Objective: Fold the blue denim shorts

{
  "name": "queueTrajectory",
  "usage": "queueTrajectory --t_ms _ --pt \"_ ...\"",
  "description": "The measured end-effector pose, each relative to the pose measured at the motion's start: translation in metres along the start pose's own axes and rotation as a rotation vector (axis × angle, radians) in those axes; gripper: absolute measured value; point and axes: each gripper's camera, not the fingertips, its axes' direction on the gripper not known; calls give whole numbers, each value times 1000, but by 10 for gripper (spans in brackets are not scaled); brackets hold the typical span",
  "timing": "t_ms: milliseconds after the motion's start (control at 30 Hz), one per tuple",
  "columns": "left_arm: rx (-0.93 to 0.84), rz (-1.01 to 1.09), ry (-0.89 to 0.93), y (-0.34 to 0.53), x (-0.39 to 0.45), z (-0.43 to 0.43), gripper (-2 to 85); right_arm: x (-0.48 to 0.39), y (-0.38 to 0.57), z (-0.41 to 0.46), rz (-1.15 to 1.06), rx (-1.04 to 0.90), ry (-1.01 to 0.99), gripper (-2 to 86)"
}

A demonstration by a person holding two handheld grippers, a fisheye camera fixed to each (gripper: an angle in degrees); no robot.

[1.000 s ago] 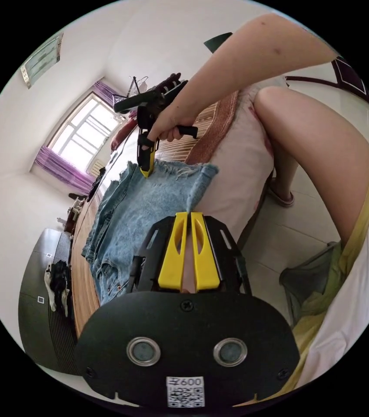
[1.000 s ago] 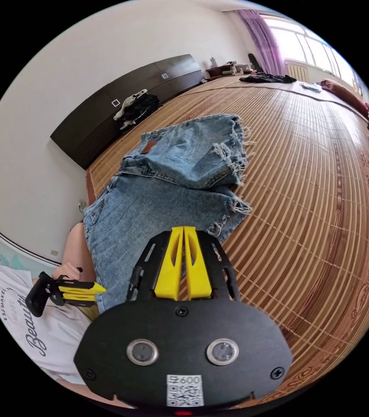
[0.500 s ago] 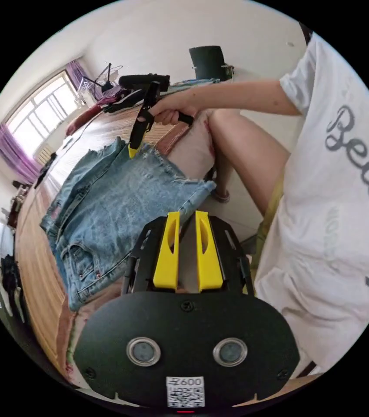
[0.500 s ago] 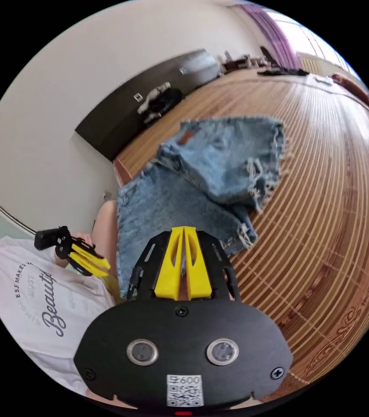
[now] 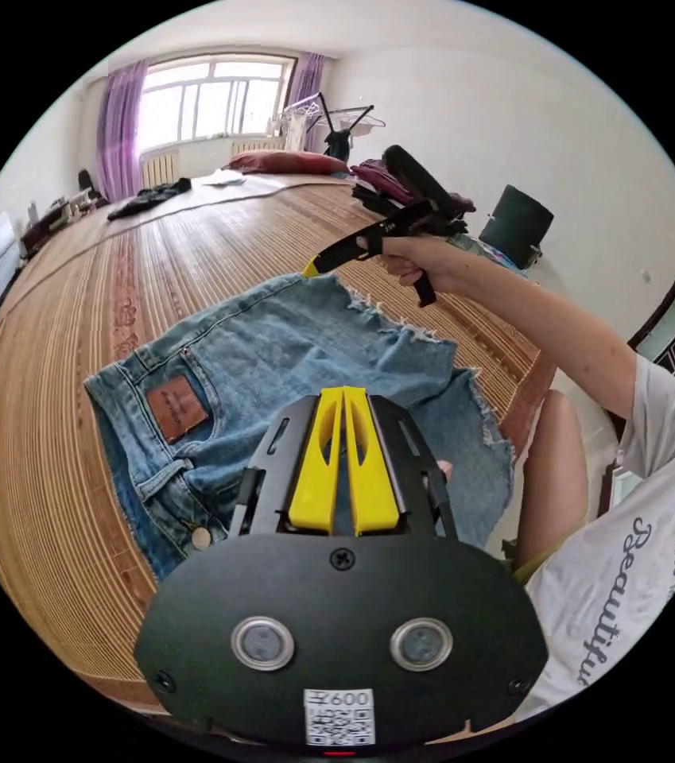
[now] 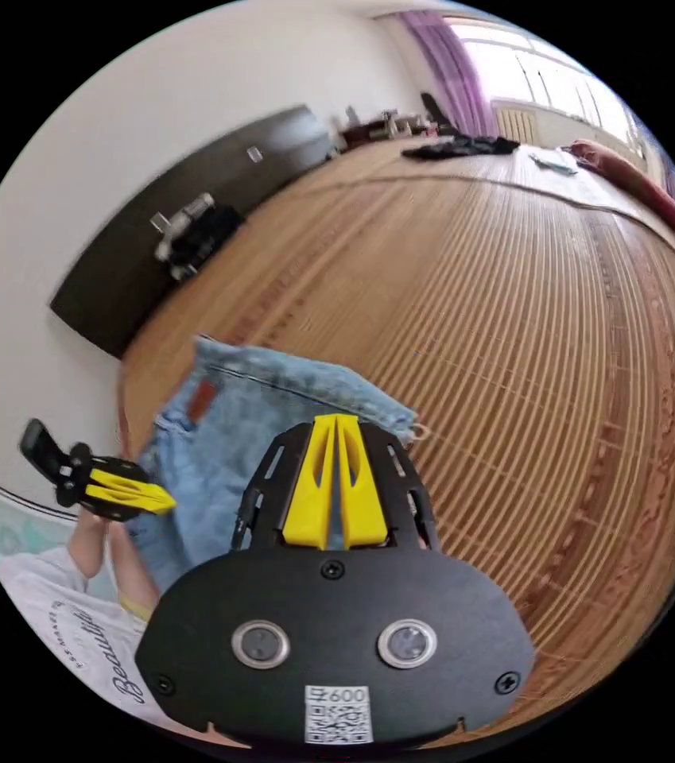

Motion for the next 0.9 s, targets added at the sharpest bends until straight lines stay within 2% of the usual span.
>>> queueTrajectory --t_ms 67,200,333,400,467,533,567,633,667,700,733,900 --pt "-26 -14 34 3 -15 25 1 23 -21 0 96 26 -30 -8" --pt "-36 -23 74 -20 -22 23 1 35 -56 12 80 -6 -72 -8" --pt "-15 -45 74 -37 -19 14 1 29 -51 19 44 36 -56 -9" --pt "61 -104 89 -43 -29 -4 1 29 -33 21 28 113 -61 -9" --pt "160 -163 8 -58 -39 -36 1 37 -27 23 61 136 -99 -9" --pt "182 -132 -273 -100 -44 -56 1 41 -25 26 73 136 -114 -9" --pt "133 -113 -341 -114 -47 -50 1 40 -23 28 75 136 -112 -8" --pt "-249 -50 -491 -160 -85 24 1 36 -21 32 70 138 -88 -8" --pt "-232 -13 -497 -164 -89 32 1 32 -20 34 61 146 -63 -8" --pt "-127 -7 -560 -166 -92 34 0 29 -19 37 48 153 -35 -8" --pt "-108 31 -662 -168 -88 50 0 28 -20 40 41 152 -25 -8" --pt "-117 221 -1003 -171 -39 116 0 17 -35 60 -71 139 102 -8"
